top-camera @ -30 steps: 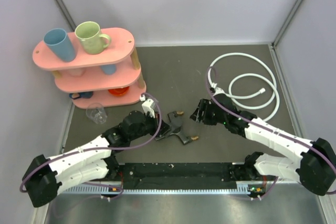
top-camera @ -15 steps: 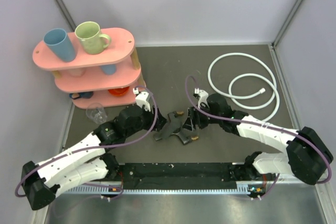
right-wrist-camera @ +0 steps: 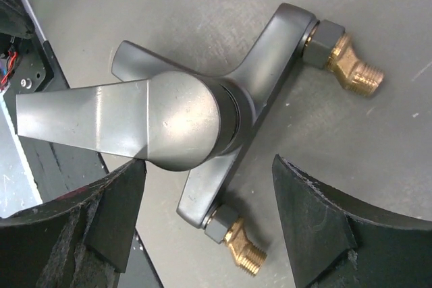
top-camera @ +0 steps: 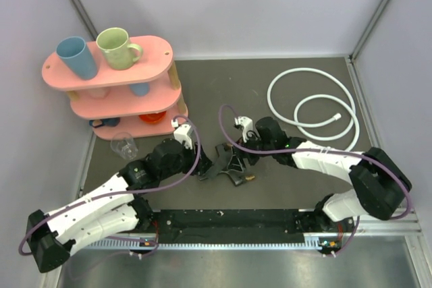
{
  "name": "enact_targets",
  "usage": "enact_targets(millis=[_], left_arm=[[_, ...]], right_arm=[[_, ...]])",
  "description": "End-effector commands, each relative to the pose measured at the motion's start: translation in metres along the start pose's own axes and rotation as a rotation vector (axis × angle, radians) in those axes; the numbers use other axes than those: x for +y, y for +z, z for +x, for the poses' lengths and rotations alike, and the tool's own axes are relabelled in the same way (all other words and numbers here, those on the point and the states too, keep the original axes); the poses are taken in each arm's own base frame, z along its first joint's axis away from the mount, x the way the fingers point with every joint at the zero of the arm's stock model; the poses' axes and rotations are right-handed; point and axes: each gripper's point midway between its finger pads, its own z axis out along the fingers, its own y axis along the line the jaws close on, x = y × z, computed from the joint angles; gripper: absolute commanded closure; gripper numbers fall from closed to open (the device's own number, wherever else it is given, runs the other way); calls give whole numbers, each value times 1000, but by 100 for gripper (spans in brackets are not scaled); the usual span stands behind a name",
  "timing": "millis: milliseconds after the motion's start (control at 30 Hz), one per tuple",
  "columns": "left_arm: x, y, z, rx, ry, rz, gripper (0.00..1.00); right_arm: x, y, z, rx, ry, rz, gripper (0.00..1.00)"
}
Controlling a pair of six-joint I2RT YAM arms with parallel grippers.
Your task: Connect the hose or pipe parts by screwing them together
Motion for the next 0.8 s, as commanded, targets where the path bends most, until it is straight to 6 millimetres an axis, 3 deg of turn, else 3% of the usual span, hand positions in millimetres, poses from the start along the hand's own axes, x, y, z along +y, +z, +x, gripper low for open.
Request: enact_targets(millis=[0,167,267,300,400,467,600,767], left_arm=[[21,-2,-1,-20,-13,-89,47],[33,-10,-22,-51,-9,-150,45],[34,-23,-50,-117,-4,-149,44],[37,-30,-67,-156,-10,-162,44],[37,-42,-84,-194,-9,-168,44],[36,-44,-82,-193,-1,-160,45],[48,-38,-55,-155,-29,-162,48],[55,-33,-38,-188,-81,-135,48]], right_arm=[[20,18,-36,-109,-88,-42,25],[17,40,-42,-146,-37,62,32],[11,53,-50,-181,63,114,41],[2,56,-53,-192,98,162,47],[-14,66,-59,-223,229,260,53],[-17,72,-63,-252,327,285,56],[-19,79,-78,-297,473,328,59],[9,81,-108,-337,547,249,52]])
